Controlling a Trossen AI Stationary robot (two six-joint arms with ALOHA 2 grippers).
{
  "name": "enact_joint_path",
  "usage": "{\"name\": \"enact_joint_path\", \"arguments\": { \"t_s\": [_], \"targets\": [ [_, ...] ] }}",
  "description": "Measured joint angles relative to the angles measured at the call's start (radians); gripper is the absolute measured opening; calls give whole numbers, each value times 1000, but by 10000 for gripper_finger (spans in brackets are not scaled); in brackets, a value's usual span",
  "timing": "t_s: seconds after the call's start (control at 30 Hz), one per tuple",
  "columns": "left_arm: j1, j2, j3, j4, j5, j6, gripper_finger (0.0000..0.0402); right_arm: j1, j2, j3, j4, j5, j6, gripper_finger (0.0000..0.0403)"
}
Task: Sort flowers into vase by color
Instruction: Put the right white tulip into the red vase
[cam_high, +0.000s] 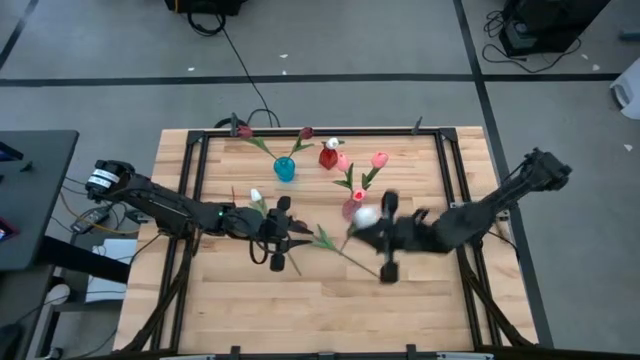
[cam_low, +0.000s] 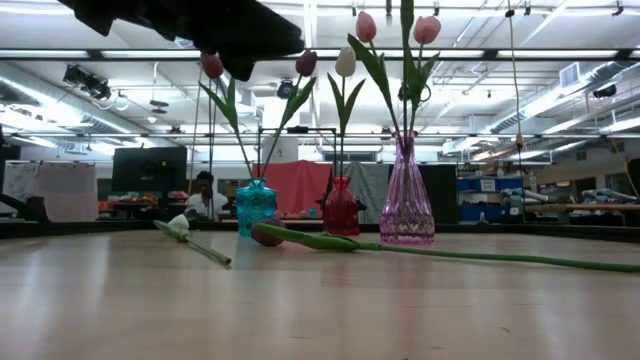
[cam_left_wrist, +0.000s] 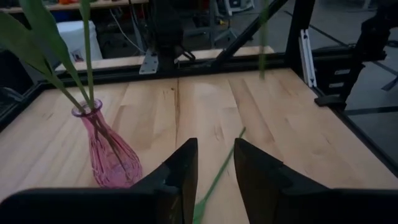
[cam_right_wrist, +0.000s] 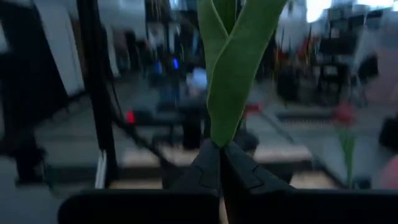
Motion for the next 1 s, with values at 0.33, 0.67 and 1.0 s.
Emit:
{"name": "enact_joint_path", "arguments": {
  "t_s": [0.33,0.67,1.0],
  "targets": [
    [0,7,1,-15,-6,6,111,-286,-222,0,66,-350,-110,8],
    [2,-52,2,-136,-161,120,111,-781,-277,0,60,-745,35,8],
    [3,-320,0,-332,-264,212,100,-1114,-185,45,124,-1111,215,9]
  ]
}}
